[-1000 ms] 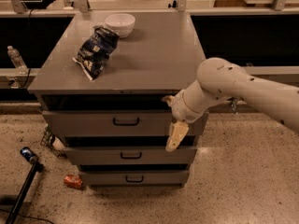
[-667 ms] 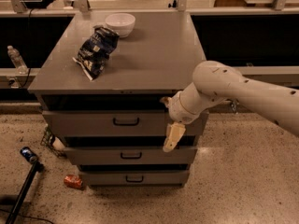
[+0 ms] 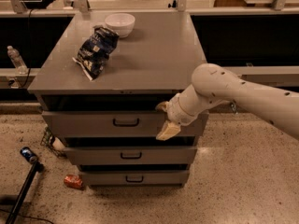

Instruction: Open top drawer

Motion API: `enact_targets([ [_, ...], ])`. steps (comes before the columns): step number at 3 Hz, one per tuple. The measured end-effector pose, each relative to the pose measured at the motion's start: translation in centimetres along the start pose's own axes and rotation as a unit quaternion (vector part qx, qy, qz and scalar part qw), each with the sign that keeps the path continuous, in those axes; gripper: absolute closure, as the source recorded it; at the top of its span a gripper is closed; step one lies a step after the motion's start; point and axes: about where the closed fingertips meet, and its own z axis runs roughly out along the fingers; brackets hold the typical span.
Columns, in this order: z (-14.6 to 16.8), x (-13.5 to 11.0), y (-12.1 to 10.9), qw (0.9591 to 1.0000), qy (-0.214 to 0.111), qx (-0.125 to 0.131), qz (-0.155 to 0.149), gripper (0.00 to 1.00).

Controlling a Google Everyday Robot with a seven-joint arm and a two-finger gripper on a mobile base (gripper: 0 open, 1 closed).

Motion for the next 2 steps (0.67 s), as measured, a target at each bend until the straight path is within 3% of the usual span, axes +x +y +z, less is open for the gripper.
enact_targets([
  [1,-1.27,1.23,1.08,0.9998,0.001,-0.02,0.0,0.78],
  [2,-1.28,1.23,1.09,0.9998,0.001,-0.02,0.0,0.99],
])
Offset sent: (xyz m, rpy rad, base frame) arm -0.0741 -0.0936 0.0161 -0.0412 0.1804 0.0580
